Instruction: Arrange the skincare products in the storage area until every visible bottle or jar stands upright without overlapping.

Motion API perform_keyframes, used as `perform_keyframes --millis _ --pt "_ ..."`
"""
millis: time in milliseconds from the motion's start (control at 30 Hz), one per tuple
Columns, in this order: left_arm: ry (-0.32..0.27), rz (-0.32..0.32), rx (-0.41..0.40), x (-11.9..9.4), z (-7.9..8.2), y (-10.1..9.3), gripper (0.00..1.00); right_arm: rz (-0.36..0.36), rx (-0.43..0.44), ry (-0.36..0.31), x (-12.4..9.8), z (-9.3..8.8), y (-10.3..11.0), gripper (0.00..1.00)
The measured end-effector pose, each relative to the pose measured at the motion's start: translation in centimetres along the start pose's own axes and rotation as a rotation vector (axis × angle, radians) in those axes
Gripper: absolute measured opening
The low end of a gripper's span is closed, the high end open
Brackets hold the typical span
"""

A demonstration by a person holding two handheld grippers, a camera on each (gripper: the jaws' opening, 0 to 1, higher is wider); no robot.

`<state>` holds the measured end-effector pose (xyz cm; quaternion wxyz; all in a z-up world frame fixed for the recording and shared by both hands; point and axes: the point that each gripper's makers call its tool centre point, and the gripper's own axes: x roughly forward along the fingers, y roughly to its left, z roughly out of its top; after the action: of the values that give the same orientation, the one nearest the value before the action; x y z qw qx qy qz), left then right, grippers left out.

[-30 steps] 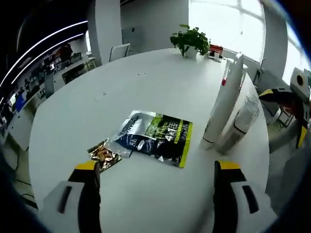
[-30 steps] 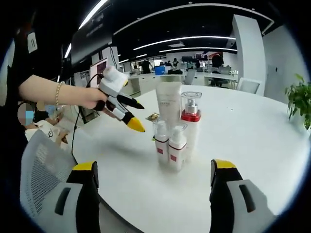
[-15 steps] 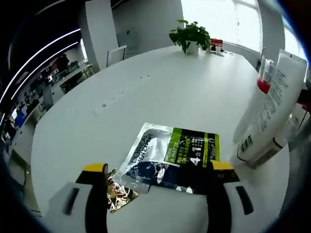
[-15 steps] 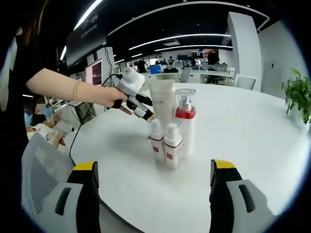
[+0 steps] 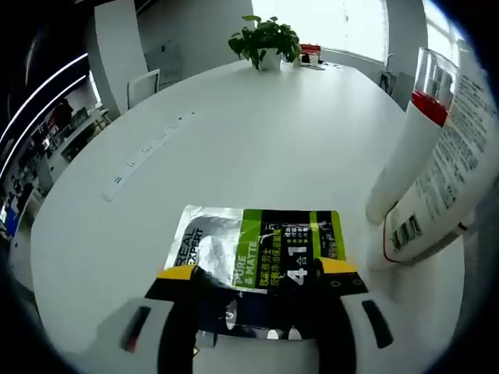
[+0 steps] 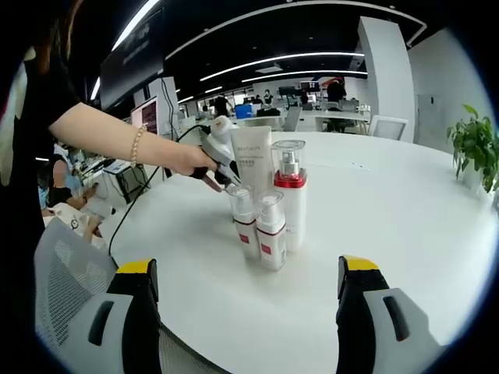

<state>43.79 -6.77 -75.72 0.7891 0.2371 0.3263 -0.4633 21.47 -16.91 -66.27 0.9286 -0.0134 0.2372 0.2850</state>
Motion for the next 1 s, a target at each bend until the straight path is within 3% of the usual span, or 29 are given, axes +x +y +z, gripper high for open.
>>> perform_keyframes --millis 300,500,1000 --pt "0.002 -0.072 0.001 -0.5 -1.3 0.4 0.58 -0.004 -0.002 0.003 0.0 -0.1 -0.2 0.95" --pt "0.024 -0.092 0.012 -2.2 -3.4 0.2 0.57 -0.002 -0.008 0.002 0.0 0.0 -0.1 0.95" --pt "0.003 -0.126 0.039 -6.2 -7.6 -4.5 0.52 0.006 -0.026 -0.005 0.2 0.1 -0.2 0.94"
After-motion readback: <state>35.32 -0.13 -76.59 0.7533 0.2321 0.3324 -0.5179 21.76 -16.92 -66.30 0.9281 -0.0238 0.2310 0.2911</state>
